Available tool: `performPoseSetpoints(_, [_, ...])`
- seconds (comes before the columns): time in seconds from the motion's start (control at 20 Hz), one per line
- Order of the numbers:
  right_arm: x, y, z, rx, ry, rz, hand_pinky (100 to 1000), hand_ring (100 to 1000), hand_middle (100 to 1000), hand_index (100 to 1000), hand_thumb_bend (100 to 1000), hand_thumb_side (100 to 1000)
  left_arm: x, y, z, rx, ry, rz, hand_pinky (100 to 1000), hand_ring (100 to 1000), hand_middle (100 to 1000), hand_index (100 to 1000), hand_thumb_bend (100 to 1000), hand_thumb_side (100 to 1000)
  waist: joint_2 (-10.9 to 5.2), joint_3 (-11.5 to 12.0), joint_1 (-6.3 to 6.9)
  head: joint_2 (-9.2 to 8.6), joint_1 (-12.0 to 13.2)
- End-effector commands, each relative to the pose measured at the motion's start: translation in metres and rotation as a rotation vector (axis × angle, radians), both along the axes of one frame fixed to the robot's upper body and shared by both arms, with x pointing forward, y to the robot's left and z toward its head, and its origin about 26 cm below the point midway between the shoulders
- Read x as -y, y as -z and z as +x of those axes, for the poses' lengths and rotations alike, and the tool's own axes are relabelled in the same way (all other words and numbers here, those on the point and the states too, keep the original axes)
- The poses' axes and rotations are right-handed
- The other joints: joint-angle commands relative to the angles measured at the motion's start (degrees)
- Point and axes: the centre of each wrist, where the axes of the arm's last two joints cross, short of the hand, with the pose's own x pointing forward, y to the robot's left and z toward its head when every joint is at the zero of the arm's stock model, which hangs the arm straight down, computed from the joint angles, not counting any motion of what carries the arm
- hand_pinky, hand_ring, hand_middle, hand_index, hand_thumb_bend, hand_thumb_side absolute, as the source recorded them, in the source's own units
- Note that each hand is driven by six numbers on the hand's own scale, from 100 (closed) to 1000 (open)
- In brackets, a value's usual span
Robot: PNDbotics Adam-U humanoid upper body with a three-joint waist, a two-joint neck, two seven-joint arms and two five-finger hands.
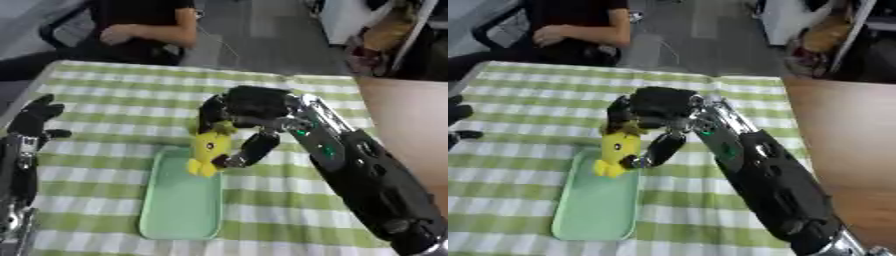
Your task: Pick up objects on the table and place them in the box.
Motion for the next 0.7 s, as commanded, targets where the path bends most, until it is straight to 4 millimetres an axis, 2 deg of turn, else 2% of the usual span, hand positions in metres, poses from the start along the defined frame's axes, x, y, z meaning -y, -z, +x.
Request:
performPoseSetpoints(0.05, [-0.005,-0.012,-0.001,0.028,-0.021,0.006,100,116,214,316,100,318,0.001,-0.012,0.002,0.039,0.005,0.018,621,835,897,765,678,1000,-0.54,0.07,0.31,-0.66,-0.73])
performPoseSetpoints(0.45, [-0.01,-0.007,-0.003,0.014,-0.04,0.005,100,118,215,316,100,316,0.001,-0.013,0.002,0.042,0.007,0.021,620,835,897,765,678,1000,-0.5,0.12,0.32,-0.56,-0.85])
performPoseSetpoints(0.7, [-0.024,0.0,-0.012,-0.002,-0.112,-0.006,100,125,219,319,100,315,0.002,-0.014,0.002,0.042,0.012,0.022,621,836,897,766,678,1000,-0.45,0.15,0.3,-0.53,-0.87])
